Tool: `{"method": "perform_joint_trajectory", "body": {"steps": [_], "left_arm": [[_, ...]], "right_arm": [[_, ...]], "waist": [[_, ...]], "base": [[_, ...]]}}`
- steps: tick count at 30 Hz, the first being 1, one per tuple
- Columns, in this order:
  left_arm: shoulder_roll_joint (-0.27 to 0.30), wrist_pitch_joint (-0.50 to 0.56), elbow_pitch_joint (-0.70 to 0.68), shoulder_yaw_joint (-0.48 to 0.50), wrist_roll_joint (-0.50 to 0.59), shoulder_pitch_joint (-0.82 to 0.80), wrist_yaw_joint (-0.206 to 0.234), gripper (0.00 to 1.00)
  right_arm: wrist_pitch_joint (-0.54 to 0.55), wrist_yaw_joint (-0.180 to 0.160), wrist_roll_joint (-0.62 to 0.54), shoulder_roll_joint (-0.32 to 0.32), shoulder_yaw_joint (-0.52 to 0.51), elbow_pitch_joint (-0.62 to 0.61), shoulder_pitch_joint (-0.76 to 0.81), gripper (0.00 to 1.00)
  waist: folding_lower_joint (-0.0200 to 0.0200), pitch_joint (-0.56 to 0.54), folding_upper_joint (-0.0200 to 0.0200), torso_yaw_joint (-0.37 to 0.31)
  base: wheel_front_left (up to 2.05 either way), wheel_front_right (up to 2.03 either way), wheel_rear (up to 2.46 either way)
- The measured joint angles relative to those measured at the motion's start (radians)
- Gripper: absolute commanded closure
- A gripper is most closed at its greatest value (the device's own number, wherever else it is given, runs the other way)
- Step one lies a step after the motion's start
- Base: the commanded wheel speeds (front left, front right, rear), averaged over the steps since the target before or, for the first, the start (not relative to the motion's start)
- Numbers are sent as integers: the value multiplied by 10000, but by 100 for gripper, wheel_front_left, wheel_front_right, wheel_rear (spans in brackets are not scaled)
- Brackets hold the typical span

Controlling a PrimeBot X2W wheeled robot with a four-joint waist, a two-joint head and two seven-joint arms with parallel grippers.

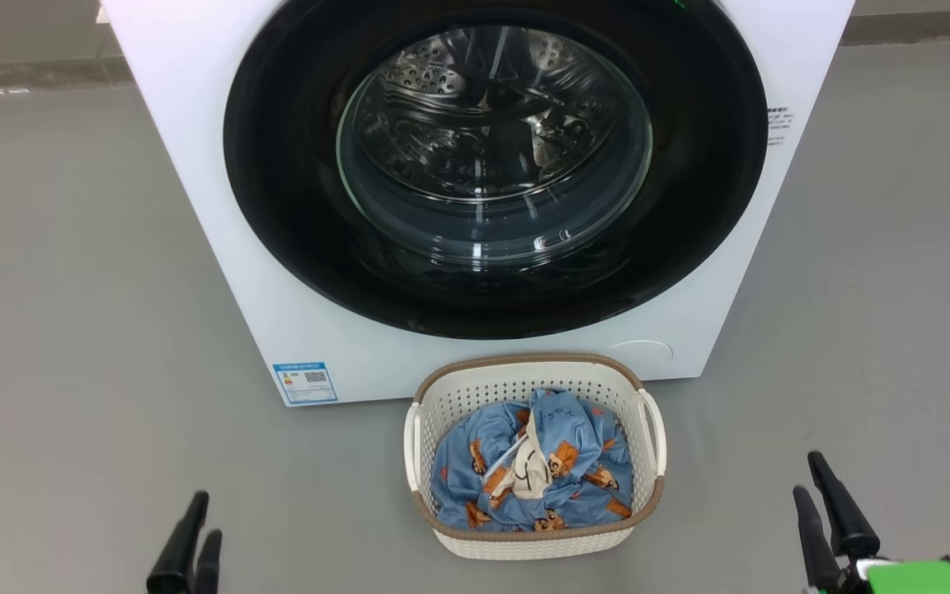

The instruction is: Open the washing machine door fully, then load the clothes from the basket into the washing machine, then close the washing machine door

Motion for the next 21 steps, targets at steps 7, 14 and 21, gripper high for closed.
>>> {"method": "perform_joint_trajectory", "body": {"steps": [7, 14, 21], "left_arm": [[10, -111, -27, -197, 0, 7, 6, 0], [15, -359, -128, -408, 0, 7, 6, 0], [21, -546, -142, -612, 69, 7, 8, 0]], "right_arm": [[-165, 0, 0, -4, 23, -102, 16, 0], [-345, 0, -35, -6, 75, -276, 18, 0], [-535, 0, -364, -6, 123, -454, 21, 0]], "waist": [[4, -18, 0, -4], [2, 24, 0, -8], [2, 33, 0, -8]], "base": [[0, 0, 0], [0, 0, 0], [0, 0, 0]]}}
